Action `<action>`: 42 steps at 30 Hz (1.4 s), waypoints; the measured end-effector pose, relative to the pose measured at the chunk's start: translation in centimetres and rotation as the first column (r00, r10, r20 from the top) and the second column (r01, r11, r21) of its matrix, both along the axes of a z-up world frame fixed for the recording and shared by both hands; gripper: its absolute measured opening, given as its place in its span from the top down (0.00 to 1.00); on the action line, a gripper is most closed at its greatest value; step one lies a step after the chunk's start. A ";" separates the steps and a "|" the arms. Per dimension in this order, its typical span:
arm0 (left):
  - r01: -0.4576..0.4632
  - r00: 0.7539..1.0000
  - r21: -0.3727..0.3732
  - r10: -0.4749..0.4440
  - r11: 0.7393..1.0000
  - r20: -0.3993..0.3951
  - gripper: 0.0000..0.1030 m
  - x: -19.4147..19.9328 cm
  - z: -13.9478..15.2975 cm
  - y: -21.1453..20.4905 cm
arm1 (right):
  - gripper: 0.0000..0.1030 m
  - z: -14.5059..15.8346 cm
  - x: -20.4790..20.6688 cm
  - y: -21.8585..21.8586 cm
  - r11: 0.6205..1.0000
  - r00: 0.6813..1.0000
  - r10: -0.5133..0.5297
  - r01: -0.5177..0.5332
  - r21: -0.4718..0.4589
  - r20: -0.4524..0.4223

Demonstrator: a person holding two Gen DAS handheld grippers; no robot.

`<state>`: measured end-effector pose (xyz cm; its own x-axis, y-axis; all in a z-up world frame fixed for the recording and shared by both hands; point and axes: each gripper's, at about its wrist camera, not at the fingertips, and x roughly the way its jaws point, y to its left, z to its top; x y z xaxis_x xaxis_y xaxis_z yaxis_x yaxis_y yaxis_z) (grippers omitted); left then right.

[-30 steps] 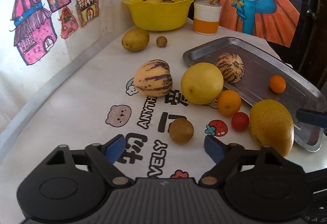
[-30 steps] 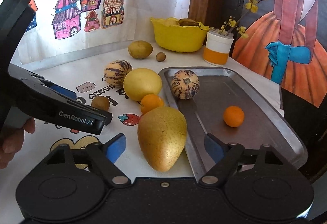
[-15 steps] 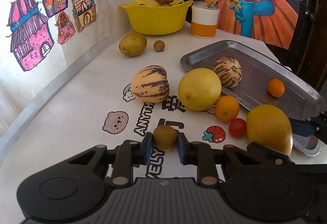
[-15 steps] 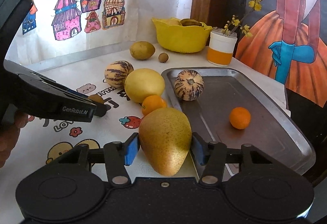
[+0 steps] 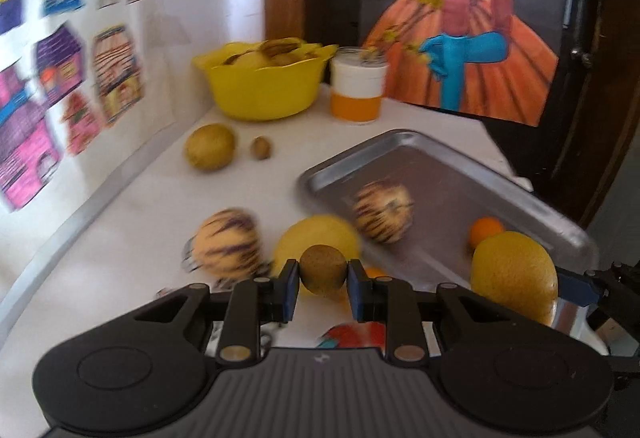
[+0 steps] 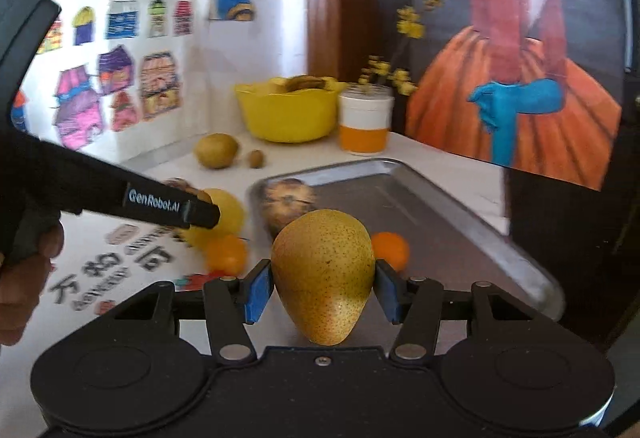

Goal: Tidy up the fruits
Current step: 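Lower the kiwi and mango into the tray and open both tools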

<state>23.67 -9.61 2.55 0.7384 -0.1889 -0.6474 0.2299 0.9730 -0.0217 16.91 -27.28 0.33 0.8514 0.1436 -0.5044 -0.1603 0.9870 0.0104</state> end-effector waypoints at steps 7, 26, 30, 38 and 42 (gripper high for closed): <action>0.092 0.996 0.006 -0.092 0.996 0.008 0.73 1.4 -0.4 -4.4 | 0.46 -1.8 -0.2 -1.9 0.997 0.996 -0.082 0.081 -0.005 -0.025; 0.158 0.985 -0.011 -0.158 0.987 -0.061 0.64 1.8 -2.4 -7.1 | 0.32 -1.7 -0.8 -1.9 0.995 0.994 -0.097 0.096 -0.022 -0.056; 0.150 0.988 -0.027 -0.151 0.988 -0.045 0.45 1.2 -1.8 -6.7 | 0.23 -1.0 -1.6 -1.9 0.993 0.993 -0.114 0.113 -0.025 -0.038; 0.115 0.993 -0.061 -0.114 0.991 0.017 0.27 -0.7 0.5 -5.0 | 0.02 0.7 -3.3 -1.5 0.990 0.991 -0.137 0.137 -0.029 0.011; 0.083 0.996 -0.073 -0.080 0.994 0.047 0.14 -1.8 1.4 -3.6 | 0.01 1.4 -4.3 -0.9 0.990 0.990 -0.135 0.136 -0.034 0.030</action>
